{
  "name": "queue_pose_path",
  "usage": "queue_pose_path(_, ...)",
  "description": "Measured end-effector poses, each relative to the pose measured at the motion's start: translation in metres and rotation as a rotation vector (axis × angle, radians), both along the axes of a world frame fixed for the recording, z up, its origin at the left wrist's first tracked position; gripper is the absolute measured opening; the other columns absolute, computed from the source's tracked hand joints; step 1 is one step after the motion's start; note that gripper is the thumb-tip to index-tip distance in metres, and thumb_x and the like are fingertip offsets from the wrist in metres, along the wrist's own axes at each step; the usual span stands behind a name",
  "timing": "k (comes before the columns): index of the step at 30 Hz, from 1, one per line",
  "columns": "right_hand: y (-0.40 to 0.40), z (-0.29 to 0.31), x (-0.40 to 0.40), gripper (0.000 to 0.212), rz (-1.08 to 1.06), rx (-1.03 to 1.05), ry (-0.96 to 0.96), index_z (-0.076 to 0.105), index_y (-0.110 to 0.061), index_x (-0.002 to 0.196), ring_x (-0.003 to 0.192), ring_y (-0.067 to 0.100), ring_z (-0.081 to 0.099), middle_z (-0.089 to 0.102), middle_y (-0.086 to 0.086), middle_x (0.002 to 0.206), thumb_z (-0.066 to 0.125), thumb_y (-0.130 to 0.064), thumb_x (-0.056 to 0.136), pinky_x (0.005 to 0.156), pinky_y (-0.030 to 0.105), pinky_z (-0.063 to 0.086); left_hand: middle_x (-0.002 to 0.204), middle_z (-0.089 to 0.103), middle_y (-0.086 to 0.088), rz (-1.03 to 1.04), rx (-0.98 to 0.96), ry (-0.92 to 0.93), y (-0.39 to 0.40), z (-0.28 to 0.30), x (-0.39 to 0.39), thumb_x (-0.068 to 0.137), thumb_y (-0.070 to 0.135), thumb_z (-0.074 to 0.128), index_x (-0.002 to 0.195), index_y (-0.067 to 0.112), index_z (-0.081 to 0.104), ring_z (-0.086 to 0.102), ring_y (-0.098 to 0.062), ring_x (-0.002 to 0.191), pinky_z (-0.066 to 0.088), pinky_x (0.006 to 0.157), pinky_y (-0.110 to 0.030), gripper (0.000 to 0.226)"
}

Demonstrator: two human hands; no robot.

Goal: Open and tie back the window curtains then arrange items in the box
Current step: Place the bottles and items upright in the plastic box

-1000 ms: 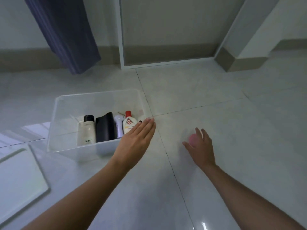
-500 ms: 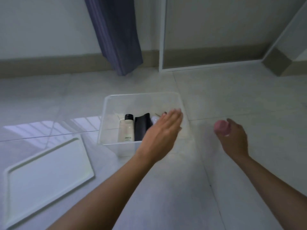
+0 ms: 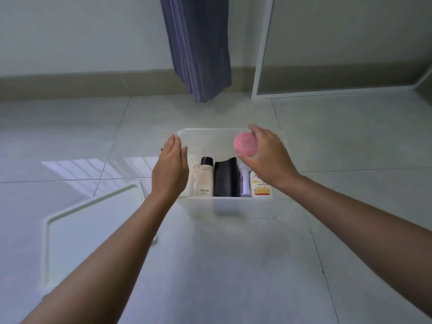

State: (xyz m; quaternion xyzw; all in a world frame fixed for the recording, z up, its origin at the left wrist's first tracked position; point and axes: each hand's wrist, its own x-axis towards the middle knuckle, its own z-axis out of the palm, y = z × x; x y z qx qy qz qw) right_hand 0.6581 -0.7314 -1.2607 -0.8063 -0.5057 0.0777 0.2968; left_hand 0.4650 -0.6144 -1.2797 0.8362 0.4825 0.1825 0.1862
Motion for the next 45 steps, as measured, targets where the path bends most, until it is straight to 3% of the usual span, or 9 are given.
queue_pose_path(8,0.025,-0.031,-0.016,0.061,0.074,-0.244,0.025,0.046,-0.012,0.125,0.107,0.032,0.056,0.06,0.011,0.119,0.077,-0.031,0.076,0.085,0.037,0.047,0.158,0.021,-0.005,-0.004,0.027,0.058,-0.003,0.001,0.003,0.104,0.029,0.024,0.149,0.008,0.024,0.025,-0.019,0.144,0.028,0.112,-0.033,0.049)
queue_pose_path(11,0.035,-0.038,-0.026,0.048,0.121,-0.285,-0.001,0.047,-0.012,0.109,0.095,0.032,0.058,0.063,0.009,0.105,0.077,-0.03,0.075,0.069,0.033,0.04,0.158,0.02,-0.002,0.001,0.017,0.047,-0.004,0.005,0.003,0.104,0.029,0.024,0.149,0.01,0.025,0.031,-0.021,0.141,0.037,0.104,-0.034,0.049)
queue_pose_path(16,0.05,-0.044,-0.037,0.039,0.24,-0.328,0.004,0.046,-0.014,0.103,0.089,0.029,0.056,0.061,0.005,0.102,0.073,-0.026,0.077,0.064,0.031,0.033,0.158,0.022,-0.002,-0.001,0.002,0.013,-0.003,0.004,0.002,0.104,0.029,0.025,0.149,0.011,0.027,0.033,-0.022,0.139,0.036,0.102,-0.032,0.048)
queue_pose_path(22,0.063,-0.049,-0.044,0.027,0.26,-0.338,-0.053,0.044,-0.013,0.101,0.085,0.029,0.056,0.058,0.007,0.102,0.063,-0.021,0.084,0.069,0.037,0.045,0.158,0.022,-0.002,-0.007,-0.02,-0.025,-0.003,0.004,0.002,0.104,0.029,0.026,0.149,0.011,0.026,0.03,-0.018,0.141,0.035,0.104,-0.03,0.048)
queue_pose_path(28,0.062,-0.036,-0.044,0.046,0.19,-0.332,0.002,0.043,-0.014,0.117,0.095,0.027,0.057,0.06,0.009,0.113,0.067,-0.033,0.083,0.075,0.036,0.047,0.158,0.019,-0.002,-0.014,-0.072,-0.053,-0.003,0.0,0.0,0.104,0.03,0.024,0.15,0.011,0.023,0.022,-0.016,0.144,0.022,0.113,-0.026,0.049)
queue_pose_path(32,0.063,-0.003,-0.06,0.057,0.088,-0.166,0.01,0.043,-0.014,0.132,0.114,0.027,0.055,0.056,0.007,0.13,0.062,-0.044,0.087,0.09,0.038,0.047,0.16,0.008,-0.006,-0.133,-0.134,0.002,0.006,0.019,-0.006,0.104,0.034,0.02,0.151,0.009,0.012,0.003,-0.014,0.147,0.0,0.118,-0.027,0.054)
queue_pose_path(38,0.08,0.055,-0.134,0.051,0.287,0.136,-0.01,0.048,-0.01,0.135,0.12,0.021,0.054,0.057,0.007,0.133,0.057,-0.038,0.093,0.099,0.031,0.042,0.159,0.008,-0.003,-0.306,-0.038,0.164,0.056,0.099,-0.086,0.103,0.034,0.028,0.151,0.01,0.016,0.006,-0.011,0.147,0.001,0.116,-0.024,0.055)
queue_pose_path(43,0.087,0.04,-0.224,0.058,0.651,-0.106,0.017,0.036,-0.011,0.145,0.132,0.022,0.042,0.045,0.007,0.145,0.053,-0.035,0.095,0.11,0.034,0.034,0.155,0.024,-0.011,0.021,-0.145,0.115,0.075,0.063,-0.179,0.103,0.032,0.029,0.145,0.002,0.027,0.018,-0.023,0.145,0.012,0.115,-0.031,0.052)
queue_pose_path(45,0.079,0.014,-0.247,0.067,0.684,-0.31,0.046,0.022,-0.012,0.15,0.139,0.022,0.031,0.032,0.006,0.153,0.049,-0.041,0.096,0.113,0.037,0.03,0.157,0.015,-0.015,0.215,-0.28,0.133,0.073,0.023,-0.205,0.103,0.035,0.026,0.146,-0.003,0.018,0.01,-0.026,0.146,0.01,0.116,-0.037,0.058)
